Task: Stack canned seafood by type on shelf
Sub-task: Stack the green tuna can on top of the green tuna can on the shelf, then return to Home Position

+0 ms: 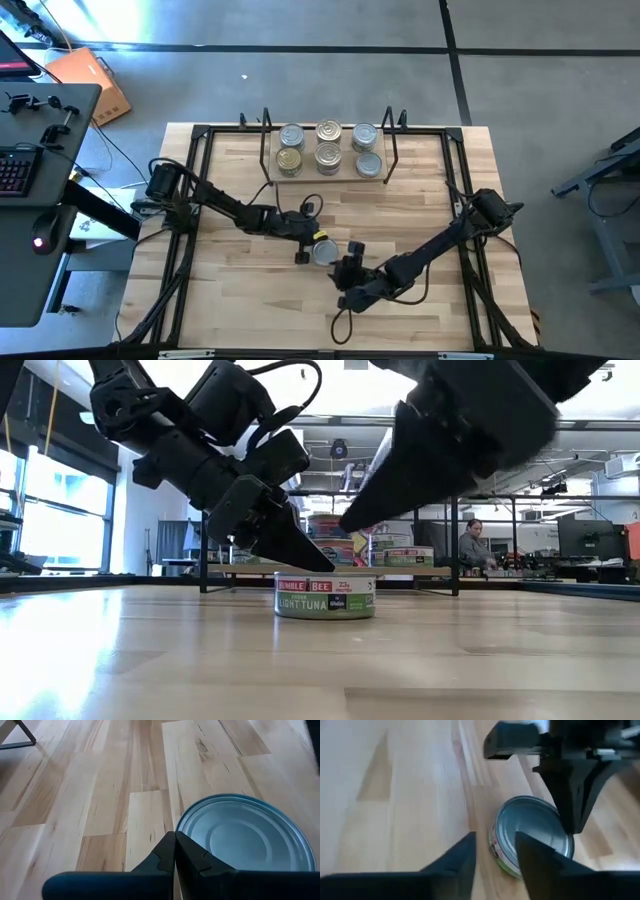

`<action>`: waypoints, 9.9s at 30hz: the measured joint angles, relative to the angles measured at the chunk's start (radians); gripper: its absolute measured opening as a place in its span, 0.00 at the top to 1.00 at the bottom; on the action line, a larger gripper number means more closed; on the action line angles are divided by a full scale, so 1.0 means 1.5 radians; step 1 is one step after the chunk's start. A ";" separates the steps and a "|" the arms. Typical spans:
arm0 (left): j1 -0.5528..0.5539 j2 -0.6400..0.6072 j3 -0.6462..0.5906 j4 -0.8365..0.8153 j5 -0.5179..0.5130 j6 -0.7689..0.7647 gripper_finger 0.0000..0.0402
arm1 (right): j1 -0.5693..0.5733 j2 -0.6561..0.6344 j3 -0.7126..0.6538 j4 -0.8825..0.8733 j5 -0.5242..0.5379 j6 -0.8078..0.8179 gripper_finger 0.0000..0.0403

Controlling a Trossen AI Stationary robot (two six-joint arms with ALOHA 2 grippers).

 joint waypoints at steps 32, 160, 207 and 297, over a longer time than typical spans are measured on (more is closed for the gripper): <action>0.014 0.050 0.001 0.052 0.050 0.011 1.00 | 0.007 0.058 0.023 -0.019 0.045 -0.175 0.36; -0.014 -0.056 -0.102 0.109 -0.028 -0.047 1.00 | -0.084 -0.003 -0.075 0.045 -0.212 0.172 1.00; 0.027 -0.029 -0.099 0.107 0.040 0.018 1.00 | -0.049 0.027 -0.062 0.162 -0.074 -0.341 0.43; -0.191 -0.167 -0.100 -0.088 -0.264 -0.043 1.00 | -0.431 -0.222 -0.089 -0.251 0.015 -0.364 0.39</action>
